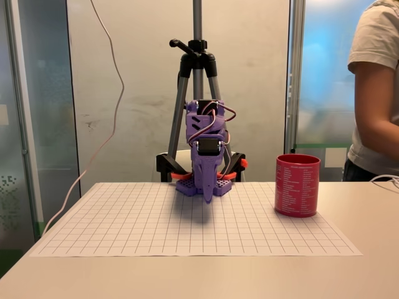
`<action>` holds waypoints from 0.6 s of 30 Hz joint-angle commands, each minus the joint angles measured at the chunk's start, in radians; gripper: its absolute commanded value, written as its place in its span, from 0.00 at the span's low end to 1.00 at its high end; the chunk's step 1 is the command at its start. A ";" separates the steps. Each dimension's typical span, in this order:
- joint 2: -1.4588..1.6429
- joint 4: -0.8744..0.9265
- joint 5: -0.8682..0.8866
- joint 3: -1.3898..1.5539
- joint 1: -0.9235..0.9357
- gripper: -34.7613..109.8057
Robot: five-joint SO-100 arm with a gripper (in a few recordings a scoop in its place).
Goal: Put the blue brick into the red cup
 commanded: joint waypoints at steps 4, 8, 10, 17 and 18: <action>0.002 0.012 0.020 -0.020 -0.008 0.29; 0.002 0.012 0.020 -0.020 -0.008 0.27; 0.002 0.012 0.020 -0.020 -0.008 0.27; 0.002 0.012 0.020 -0.020 -0.008 0.27; 0.002 0.012 0.020 -0.020 -0.008 0.27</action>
